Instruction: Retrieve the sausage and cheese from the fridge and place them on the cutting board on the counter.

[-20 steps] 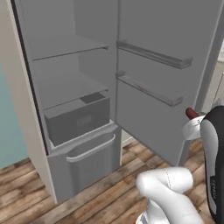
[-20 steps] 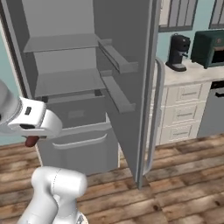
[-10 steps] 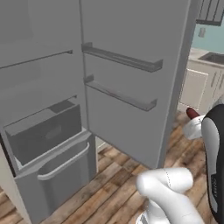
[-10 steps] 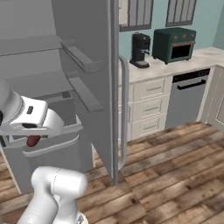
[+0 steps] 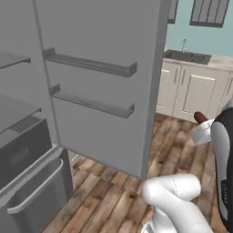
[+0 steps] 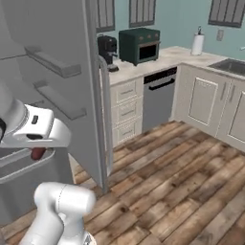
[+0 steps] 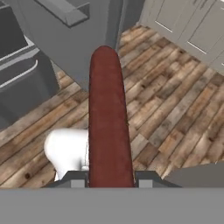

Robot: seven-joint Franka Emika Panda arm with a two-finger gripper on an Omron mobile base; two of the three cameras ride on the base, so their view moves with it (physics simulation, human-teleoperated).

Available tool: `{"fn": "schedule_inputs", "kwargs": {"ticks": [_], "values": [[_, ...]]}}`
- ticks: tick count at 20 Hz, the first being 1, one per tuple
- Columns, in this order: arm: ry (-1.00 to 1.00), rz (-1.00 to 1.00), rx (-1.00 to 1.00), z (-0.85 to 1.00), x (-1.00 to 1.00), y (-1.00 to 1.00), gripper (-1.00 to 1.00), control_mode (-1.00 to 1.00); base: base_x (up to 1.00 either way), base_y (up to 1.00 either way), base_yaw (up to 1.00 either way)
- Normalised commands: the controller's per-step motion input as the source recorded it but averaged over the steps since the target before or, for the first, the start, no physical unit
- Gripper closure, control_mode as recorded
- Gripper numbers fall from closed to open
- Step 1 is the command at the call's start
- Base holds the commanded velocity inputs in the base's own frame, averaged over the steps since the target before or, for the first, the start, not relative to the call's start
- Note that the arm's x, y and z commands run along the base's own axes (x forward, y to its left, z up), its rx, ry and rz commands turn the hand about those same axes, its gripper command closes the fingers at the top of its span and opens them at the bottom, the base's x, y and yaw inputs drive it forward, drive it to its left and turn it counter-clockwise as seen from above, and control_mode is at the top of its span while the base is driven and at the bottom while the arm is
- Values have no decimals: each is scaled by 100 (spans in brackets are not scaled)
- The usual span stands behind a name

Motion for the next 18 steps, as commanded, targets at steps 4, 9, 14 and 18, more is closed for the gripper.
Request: {"fn": "schedule_inputs", "kwargs": {"ticks": [4,9,14,18], "values": [[0,0,0,0,0,0,100,100,-70,-20,-70],[0,0,0,0,0,0,100,100,-35,-31,-74],[0,0,0,0,0,0,100,100,3,-30,-71],[0,0,0,0,0,0,100,100,52,-9,-52]]}}
